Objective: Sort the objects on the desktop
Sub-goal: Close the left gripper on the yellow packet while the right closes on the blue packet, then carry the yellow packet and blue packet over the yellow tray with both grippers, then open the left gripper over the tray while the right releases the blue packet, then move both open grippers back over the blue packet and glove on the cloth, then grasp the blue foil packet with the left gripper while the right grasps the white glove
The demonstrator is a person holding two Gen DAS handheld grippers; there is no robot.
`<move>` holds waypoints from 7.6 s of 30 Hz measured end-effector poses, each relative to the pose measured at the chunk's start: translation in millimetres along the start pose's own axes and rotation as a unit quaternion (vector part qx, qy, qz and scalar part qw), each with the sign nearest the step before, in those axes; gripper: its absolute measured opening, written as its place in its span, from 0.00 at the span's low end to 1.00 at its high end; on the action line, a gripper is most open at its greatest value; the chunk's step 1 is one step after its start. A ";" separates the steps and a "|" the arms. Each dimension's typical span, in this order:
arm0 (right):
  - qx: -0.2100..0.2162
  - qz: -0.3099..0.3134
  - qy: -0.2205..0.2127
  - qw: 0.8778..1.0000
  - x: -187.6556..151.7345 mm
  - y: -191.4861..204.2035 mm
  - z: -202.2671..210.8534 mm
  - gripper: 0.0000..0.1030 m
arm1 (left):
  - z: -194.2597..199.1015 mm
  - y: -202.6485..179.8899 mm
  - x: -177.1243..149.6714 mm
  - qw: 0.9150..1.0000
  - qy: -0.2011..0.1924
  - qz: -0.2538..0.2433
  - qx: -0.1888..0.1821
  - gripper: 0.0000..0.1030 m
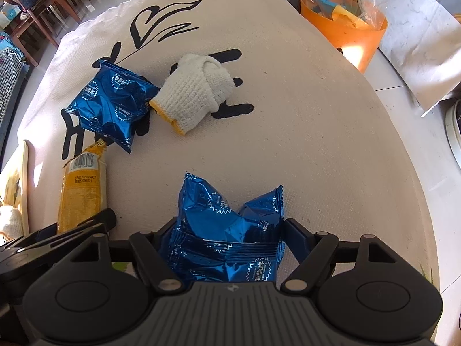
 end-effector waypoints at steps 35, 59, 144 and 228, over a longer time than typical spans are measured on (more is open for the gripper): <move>0.061 -0.057 -0.027 0.996 17.5 -5.1 25.6 0.68 | 39.7 8.8 24.1 0.993 -0.030 0.081 -0.079 0.61; 0.131 -0.020 -0.012 0.991 5.0 46.7 28.1 0.68 | 91.4 55.3 48.1 0.984 -0.092 0.119 -0.097 0.61; 0.201 -0.001 -0.095 0.975 32.9 86.4 99.3 0.83 | 58.4 173.8 89.9 0.972 -0.123 0.191 0.055 0.99; 0.108 -0.043 -0.071 0.991 91.1 -1.1 -24.1 0.83 | 17.6 -24.9 -20.7 0.999 0.029 -0.008 -0.042 0.99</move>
Point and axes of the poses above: each gripper's, at about its wrist camera, not at the fingertips, and z roughly against the way its jaws point, y to its left, x to its top, the point moved 4 cm from there along -z, roughly the way its jaws point, and after that the axes turned 2 degrees about x, right-handed, at the moved point
